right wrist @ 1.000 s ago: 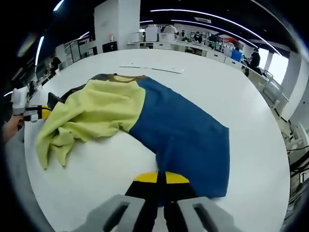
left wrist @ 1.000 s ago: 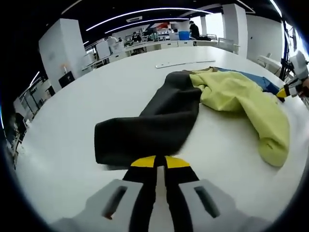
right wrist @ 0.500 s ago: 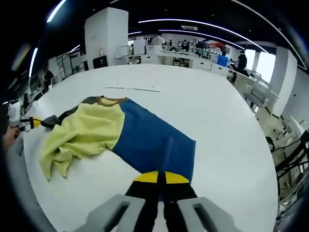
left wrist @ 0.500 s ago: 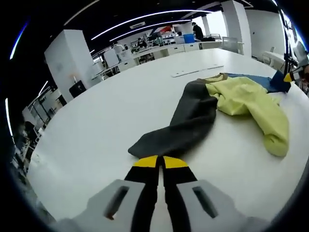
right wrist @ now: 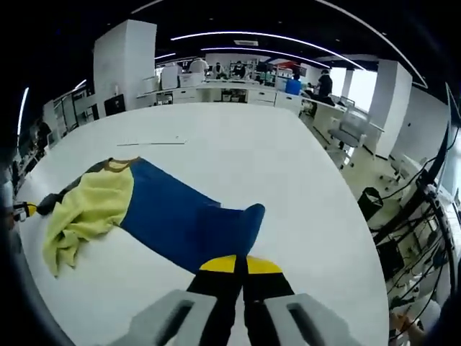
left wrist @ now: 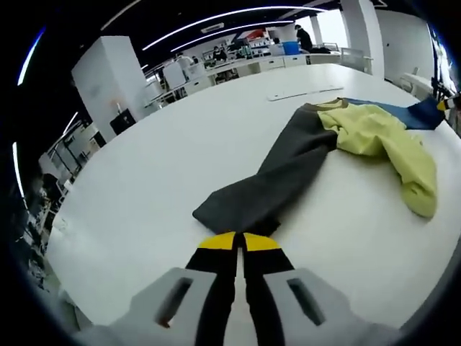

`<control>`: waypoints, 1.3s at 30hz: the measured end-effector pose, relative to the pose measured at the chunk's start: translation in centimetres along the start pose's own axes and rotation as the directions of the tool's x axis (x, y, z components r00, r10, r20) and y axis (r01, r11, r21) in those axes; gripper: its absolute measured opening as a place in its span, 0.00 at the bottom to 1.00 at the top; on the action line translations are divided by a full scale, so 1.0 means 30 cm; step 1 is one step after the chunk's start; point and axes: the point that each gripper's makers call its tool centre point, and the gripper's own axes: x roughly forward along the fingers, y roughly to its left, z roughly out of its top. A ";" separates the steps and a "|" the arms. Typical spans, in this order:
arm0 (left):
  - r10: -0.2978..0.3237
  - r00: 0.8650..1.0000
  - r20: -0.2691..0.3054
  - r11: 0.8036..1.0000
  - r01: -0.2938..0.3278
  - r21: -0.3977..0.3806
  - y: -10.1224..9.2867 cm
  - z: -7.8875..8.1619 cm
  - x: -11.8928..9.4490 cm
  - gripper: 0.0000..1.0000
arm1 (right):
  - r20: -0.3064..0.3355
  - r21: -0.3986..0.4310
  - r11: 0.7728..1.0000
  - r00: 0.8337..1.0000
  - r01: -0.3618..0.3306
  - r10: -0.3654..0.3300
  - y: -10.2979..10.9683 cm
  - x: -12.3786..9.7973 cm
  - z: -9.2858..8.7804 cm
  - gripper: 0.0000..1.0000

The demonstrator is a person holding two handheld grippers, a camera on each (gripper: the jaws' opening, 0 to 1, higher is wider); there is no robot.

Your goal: Fold the garment on the visible template until the final outline fits inside the template.

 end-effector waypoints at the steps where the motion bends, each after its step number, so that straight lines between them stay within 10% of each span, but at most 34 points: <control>1: -0.006 1.000 -0.003 1.000 0.006 -0.008 0.004 -0.008 0.007 0.00 | -0.012 0.014 1.000 1.000 0.018 -0.018 -0.027 0.003 -0.015 0.00; 13: -0.014 0.999 -0.049 1.000 0.014 0.015 0.089 -0.057 0.084 0.00 | -0.113 0.025 0.998 0.992 0.059 -0.056 -0.138 0.074 -0.125 0.00; 39: 0.067 0.994 -0.087 0.997 -0.065 0.028 0.300 -0.079 0.132 0.00 | -0.179 0.013 0.997 0.982 0.070 -0.067 -0.194 0.131 -0.137 0.00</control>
